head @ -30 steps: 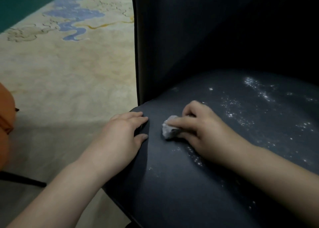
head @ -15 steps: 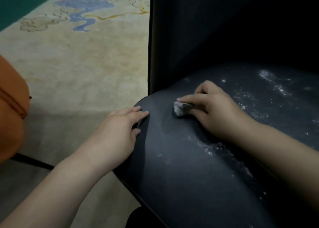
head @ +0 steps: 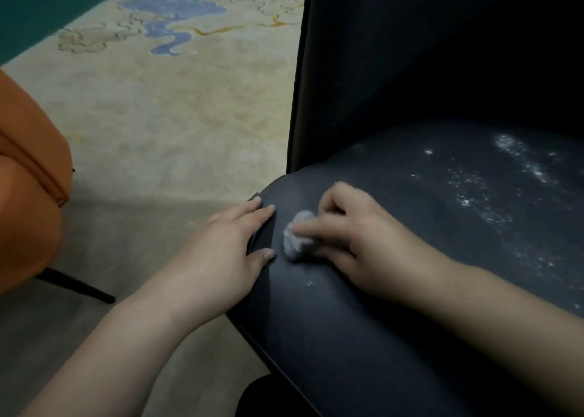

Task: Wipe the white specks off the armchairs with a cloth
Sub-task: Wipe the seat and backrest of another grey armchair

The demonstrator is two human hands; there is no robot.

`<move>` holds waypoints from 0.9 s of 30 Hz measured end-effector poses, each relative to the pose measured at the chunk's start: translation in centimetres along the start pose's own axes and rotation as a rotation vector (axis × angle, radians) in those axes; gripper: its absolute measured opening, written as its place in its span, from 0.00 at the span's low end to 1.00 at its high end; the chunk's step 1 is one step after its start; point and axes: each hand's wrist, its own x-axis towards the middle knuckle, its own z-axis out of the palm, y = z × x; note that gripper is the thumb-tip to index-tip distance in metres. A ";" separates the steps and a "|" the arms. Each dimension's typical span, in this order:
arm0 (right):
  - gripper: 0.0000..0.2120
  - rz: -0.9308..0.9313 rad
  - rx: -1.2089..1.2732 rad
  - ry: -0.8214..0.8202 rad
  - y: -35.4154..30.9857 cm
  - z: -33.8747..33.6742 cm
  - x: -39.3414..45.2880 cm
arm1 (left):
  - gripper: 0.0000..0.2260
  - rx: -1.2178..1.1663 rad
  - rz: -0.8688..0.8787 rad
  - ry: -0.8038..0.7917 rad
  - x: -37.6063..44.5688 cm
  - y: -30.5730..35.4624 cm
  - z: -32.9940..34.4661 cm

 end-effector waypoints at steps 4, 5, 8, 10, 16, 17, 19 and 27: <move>0.11 0.107 -0.023 0.101 3.0 -2.1 -0.4 | 0.32 -0.027 0.000 -0.051 -0.4 -0.4 -0.1; 0.12 0.175 -0.025 0.153 3.4 -2.0 0.4 | 0.33 -0.023 0.003 -0.057 -0.4 -0.4 -0.1; 0.13 0.175 -0.043 0.142 1.7 -0.4 1.6 | 0.34 -0.005 0.022 -0.077 -0.4 -0.1 0.1; 0.12 0.037 -0.024 0.052 0.1 0.4 0.1 | 0.35 -0.005 0.038 -0.099 -0.7 -0.2 0.2; 0.13 0.154 -0.031 0.147 2.9 -1.8 -0.9 | 0.34 0.015 0.047 -0.105 -1.3 -0.3 0.8; 0.13 0.180 -0.047 0.164 2.6 -1.4 -0.3 | 0.34 0.019 0.043 -0.100 -1.3 -0.1 1.0; 0.13 0.109 -0.059 0.128 0.9 -0.2 -0.2 | 0.33 0.037 0.039 -0.090 -1.4 0.1 1.3; 0.12 0.115 -0.052 0.157 2.9 -2.3 -2.7 | 0.31 0.019 0.048 -0.072 -1.8 0.0 1.5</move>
